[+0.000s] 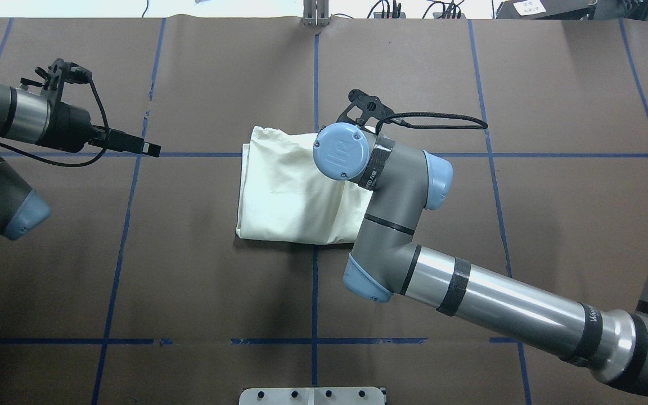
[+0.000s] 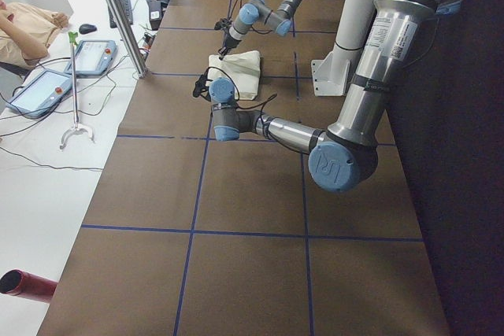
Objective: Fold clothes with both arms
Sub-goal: 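Raise the right gripper away while the left gripper moves over the shirt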
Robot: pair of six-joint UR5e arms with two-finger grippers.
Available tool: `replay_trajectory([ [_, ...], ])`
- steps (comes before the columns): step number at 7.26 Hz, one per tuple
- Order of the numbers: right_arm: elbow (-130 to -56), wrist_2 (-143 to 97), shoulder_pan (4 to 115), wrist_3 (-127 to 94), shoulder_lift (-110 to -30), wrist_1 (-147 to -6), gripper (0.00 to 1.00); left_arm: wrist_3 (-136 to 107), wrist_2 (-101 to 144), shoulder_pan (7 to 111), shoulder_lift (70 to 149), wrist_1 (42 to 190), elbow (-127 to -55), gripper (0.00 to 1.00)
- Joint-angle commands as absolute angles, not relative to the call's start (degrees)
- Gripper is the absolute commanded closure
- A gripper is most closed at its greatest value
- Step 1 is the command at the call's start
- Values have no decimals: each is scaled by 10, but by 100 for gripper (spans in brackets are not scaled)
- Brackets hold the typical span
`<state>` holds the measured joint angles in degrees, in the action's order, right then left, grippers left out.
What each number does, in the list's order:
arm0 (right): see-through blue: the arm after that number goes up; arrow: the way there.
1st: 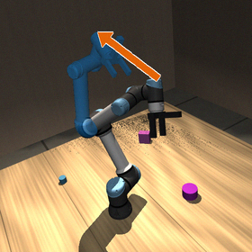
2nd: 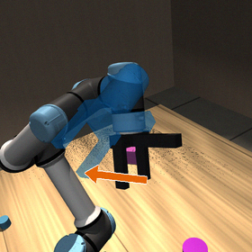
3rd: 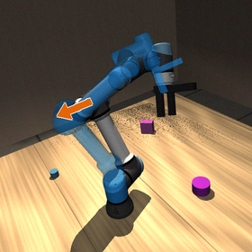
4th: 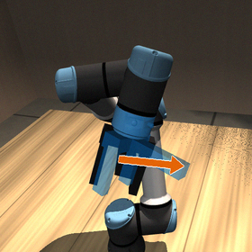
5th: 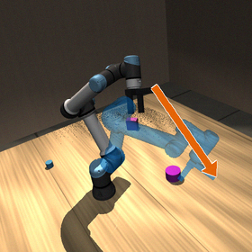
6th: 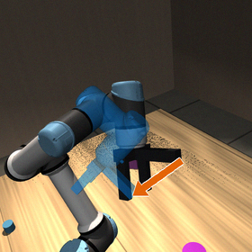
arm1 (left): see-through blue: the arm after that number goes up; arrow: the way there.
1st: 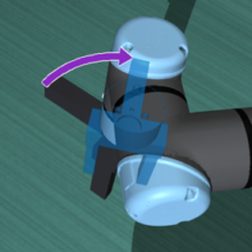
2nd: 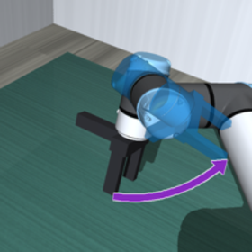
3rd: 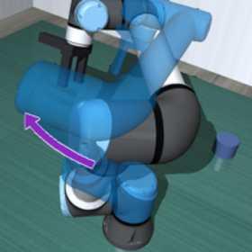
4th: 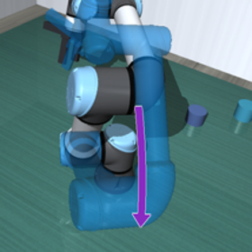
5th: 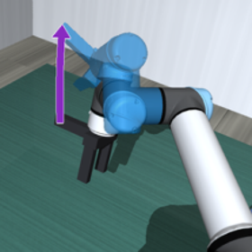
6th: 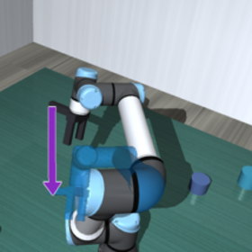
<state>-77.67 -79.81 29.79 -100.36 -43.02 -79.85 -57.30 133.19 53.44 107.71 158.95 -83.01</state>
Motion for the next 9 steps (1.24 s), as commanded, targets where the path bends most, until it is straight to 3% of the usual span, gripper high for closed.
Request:
replay_trajectory([
  [1,-780,-809,321,-914,-425,-797,0,-604,1325,533,1090,1584,-831,0],
  [7,-815,-1105,503,-623,-482,-791,0,-958,1054,363,1292,1420,-827,0],
  [9,-822,-1115,511,-613,-498,-774,0,-1011,984,328,1382,1366,-747,0],
])
